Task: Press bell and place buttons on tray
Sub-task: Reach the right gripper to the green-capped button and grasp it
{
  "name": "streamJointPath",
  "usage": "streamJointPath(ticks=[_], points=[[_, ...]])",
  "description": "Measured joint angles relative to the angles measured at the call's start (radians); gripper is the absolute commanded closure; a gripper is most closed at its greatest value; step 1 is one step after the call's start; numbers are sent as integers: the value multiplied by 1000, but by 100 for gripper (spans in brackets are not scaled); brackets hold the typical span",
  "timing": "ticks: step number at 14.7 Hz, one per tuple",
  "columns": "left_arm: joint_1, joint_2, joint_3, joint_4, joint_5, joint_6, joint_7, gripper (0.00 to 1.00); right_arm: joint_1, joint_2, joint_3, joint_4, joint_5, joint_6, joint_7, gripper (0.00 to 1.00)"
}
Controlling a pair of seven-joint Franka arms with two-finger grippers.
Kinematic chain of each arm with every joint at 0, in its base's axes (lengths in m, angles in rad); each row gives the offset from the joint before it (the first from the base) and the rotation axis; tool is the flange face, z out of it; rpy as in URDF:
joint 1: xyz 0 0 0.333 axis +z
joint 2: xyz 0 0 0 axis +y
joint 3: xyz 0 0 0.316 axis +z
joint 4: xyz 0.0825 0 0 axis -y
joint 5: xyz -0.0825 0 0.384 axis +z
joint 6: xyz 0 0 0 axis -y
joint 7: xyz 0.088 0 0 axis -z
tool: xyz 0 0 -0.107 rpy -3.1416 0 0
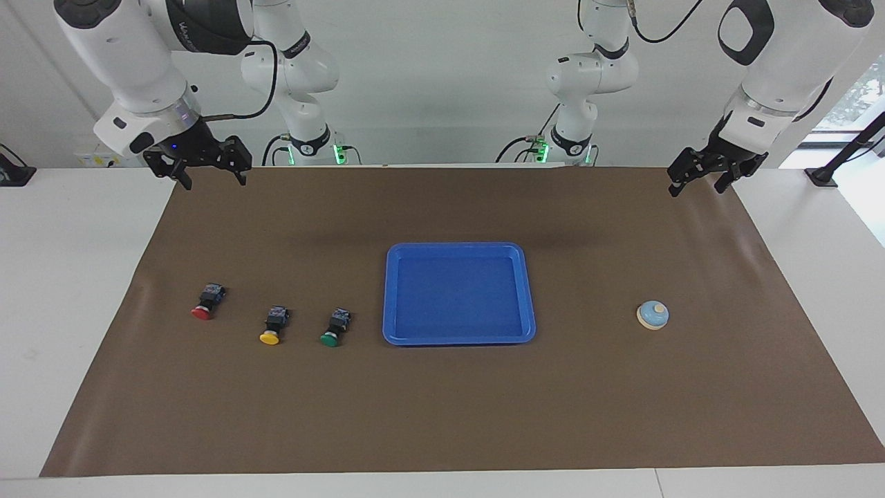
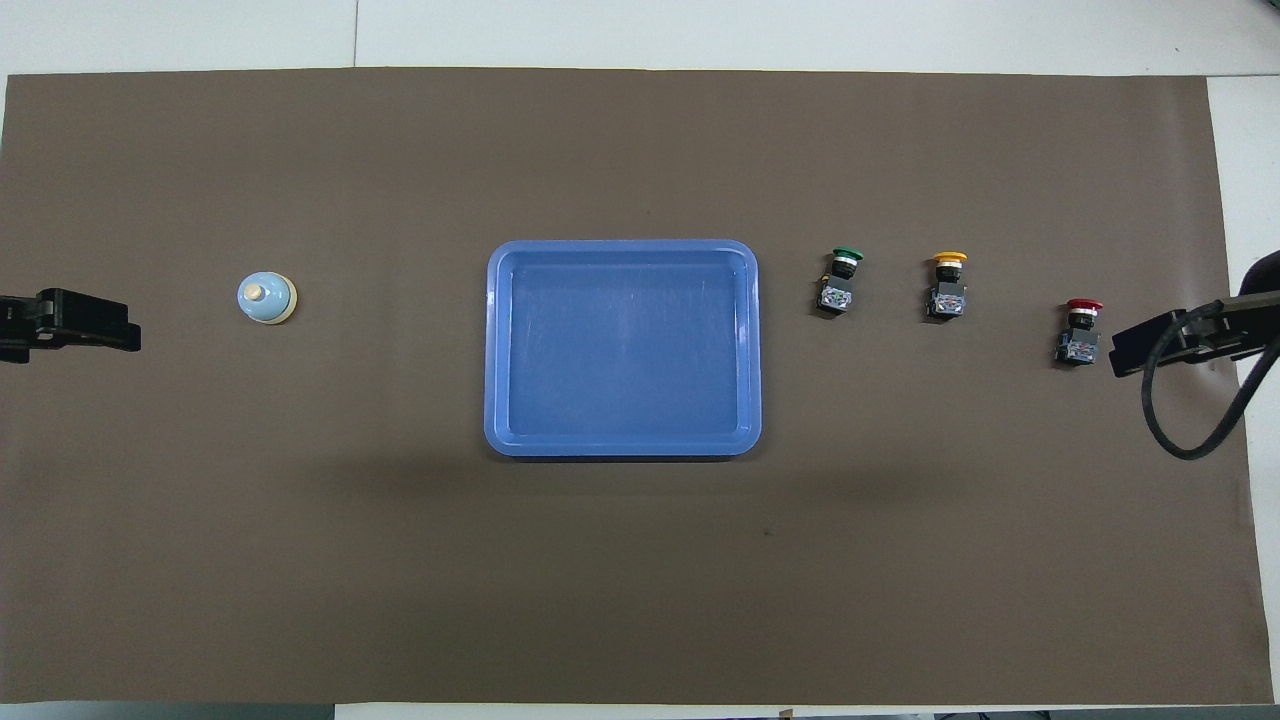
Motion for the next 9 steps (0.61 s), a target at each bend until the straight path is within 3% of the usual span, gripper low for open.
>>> streamJointPath(ticks=[4,9], points=[[-6,3,-4,0,0,-20,0,0,6,-7,1,-11,0,2,0,0],[-10,3,-4,0,0,-34,0,0,124,-22,5,-143,1,185,187,0]])
